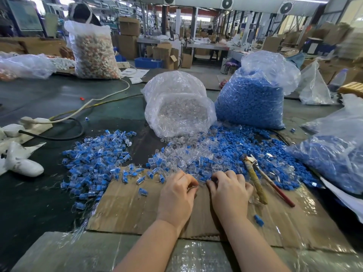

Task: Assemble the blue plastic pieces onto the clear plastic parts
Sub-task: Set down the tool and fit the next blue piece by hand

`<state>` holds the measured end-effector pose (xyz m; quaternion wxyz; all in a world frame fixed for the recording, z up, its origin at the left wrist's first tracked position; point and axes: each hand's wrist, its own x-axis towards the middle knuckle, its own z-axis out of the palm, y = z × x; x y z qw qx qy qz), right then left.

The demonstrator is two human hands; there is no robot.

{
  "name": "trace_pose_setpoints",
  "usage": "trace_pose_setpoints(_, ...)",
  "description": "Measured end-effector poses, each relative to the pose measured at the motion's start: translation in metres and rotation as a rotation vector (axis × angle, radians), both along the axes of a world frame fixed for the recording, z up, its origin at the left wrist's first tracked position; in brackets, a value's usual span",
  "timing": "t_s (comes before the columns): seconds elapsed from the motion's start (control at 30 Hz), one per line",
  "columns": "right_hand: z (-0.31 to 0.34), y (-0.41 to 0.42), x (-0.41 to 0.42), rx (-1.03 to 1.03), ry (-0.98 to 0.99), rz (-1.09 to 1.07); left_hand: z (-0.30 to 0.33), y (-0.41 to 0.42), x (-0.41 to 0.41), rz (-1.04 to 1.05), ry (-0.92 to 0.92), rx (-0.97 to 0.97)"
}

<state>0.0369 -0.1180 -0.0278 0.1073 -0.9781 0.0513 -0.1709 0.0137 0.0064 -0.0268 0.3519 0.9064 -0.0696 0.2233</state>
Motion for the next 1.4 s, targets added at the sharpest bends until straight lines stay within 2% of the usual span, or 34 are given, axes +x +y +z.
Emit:
trace_pose_setpoints(0.17,0.003,-0.001,0.004,0.0,0.02,0.004,0.001,-0.001,-0.003,-0.072,0.003,0.006)
trace_pose_setpoints(0.3,0.003,0.0,-0.002,0.075,-0.11,0.026,0.001,-0.002,-0.001,-0.022,0.012,-0.013)
trace_pose_setpoints(0.4,0.003,-0.001,-0.006,0.144,-0.2,0.067,0.004,-0.003,-0.002,0.001,-0.027,0.012)
trace_pose_setpoints(0.6,0.003,-0.001,-0.009,0.233,-0.222,0.136,0.007,-0.004,-0.006,-0.044,-0.146,0.031)
trace_pose_setpoints(0.8,0.003,-0.002,-0.011,0.267,-0.205,0.17,0.004,-0.004,-0.008,-0.267,0.008,0.05)
trace_pose_setpoints(1.0,0.004,-0.003,-0.012,0.359,-0.231,0.249,0.002,0.0,0.004,-0.058,0.052,-0.136)
trace_pose_setpoints(1.2,0.006,-0.003,-0.015,0.35,-0.319,0.371,0.001,0.002,0.003,-0.091,0.188,-0.257)
trace_pose_setpoints(1.4,0.006,-0.005,-0.017,0.414,-0.251,0.392,0.003,0.002,0.002,-0.085,0.203,-0.331)
